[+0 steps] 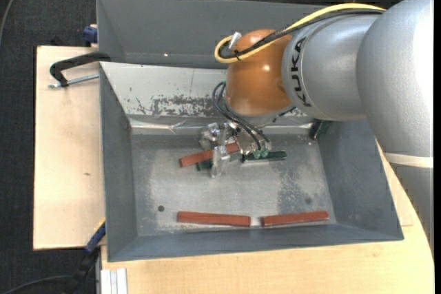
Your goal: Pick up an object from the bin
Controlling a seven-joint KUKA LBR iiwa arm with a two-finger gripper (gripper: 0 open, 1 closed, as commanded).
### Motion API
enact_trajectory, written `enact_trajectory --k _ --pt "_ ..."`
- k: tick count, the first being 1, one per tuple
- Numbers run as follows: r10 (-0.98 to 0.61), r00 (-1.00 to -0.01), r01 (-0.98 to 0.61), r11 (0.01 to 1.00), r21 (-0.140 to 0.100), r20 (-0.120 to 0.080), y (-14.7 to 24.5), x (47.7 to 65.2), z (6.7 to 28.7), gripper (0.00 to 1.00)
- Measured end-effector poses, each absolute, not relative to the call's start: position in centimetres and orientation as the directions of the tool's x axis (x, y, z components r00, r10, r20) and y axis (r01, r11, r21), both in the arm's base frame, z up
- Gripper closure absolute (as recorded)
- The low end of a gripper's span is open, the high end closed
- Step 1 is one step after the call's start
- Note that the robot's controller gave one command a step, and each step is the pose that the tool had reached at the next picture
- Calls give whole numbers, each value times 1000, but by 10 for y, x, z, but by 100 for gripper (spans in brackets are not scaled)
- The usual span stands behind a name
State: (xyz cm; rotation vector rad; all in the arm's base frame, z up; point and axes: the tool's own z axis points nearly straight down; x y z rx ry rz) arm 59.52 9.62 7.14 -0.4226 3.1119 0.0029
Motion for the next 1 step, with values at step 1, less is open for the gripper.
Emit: enact_trajectory --k 1 --pt "-557 -831 -557 831 -4 -12 99 592 200 100"
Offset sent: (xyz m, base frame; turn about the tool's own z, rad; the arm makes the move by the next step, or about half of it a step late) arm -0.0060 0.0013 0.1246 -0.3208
